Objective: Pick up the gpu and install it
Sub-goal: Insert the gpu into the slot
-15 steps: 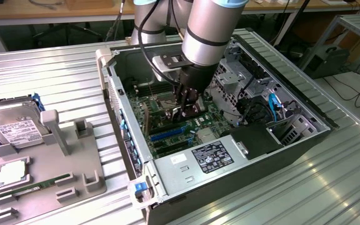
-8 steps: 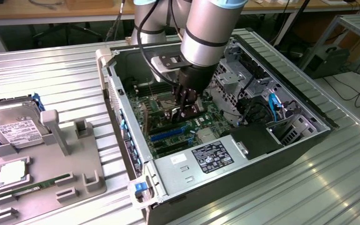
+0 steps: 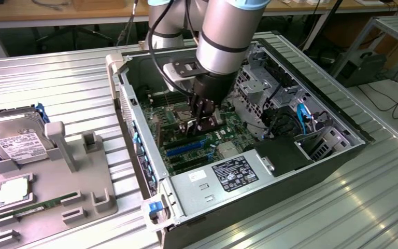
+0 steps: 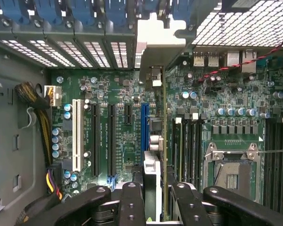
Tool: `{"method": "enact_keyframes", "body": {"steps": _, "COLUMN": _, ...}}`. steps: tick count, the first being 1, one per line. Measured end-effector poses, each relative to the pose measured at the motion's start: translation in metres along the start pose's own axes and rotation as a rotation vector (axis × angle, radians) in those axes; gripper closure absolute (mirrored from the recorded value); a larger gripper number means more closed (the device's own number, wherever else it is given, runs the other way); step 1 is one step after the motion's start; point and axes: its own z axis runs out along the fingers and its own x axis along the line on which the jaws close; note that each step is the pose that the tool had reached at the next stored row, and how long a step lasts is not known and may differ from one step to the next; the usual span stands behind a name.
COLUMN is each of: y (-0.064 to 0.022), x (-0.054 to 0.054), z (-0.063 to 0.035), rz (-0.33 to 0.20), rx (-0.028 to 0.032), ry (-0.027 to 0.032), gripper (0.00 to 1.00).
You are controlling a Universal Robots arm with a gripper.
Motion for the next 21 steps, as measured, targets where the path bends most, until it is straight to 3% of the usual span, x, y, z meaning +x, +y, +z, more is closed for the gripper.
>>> {"method": "enact_keyframes", "body": {"steps": 5, "y": 0.0005, "x": 0.0006, "z": 0.0001, "rz": 0.0, "rx": 0.0, "ry": -0.002, "gripper": 0.72}}
{"method": "enact_keyframes", "body": {"steps": 8, "y": 0.0005, "x": 0.0013, "z": 0.0001, "rz": -0.001, "rx": 0.0, "ry": -0.0132, "gripper": 0.72}}
{"method": "enact_keyframes", "body": {"steps": 9, "y": 0.0005, "x": 0.0014, "z": 0.0002, "rz": -0.001, "rx": 0.0002, "ry": -0.0143, "gripper": 0.72}}
{"method": "enact_keyframes", "body": {"steps": 21, "y": 0.0055, "x": 0.0063, "z": 0.0011, "rz": -0.001, "rx": 0.0001, "ry": -0.0146, "gripper": 0.72}}
